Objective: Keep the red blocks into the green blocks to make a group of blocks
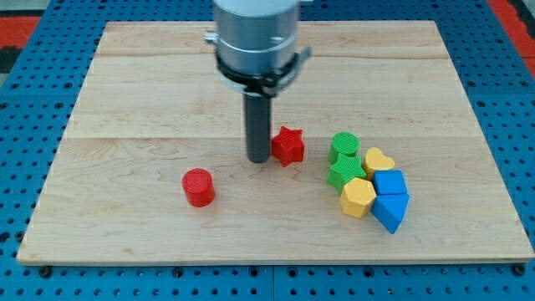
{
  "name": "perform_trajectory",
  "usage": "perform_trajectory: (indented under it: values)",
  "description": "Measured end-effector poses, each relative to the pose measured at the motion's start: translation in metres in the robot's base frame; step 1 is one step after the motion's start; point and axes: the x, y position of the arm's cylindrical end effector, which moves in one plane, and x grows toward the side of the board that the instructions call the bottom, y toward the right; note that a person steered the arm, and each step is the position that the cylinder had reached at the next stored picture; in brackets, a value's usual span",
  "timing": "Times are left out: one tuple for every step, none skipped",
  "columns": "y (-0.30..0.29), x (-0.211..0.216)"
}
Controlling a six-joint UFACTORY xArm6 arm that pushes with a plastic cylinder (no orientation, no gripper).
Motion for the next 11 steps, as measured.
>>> perform_trajectory:
  values:
    - [0.028, -0.004]
    - [0.017, 0.007]
    - [-0.107, 0.002]
    - [-0.138, 0.027]
    - [-0.069, 0.057]
    - [-0.067, 0.062]
    - [-0.105, 0.085]
    - [-0.050, 0.089]
    - [-0.023, 0.053]
    - [0.030, 0.045]
    - [-0.019, 0.074]
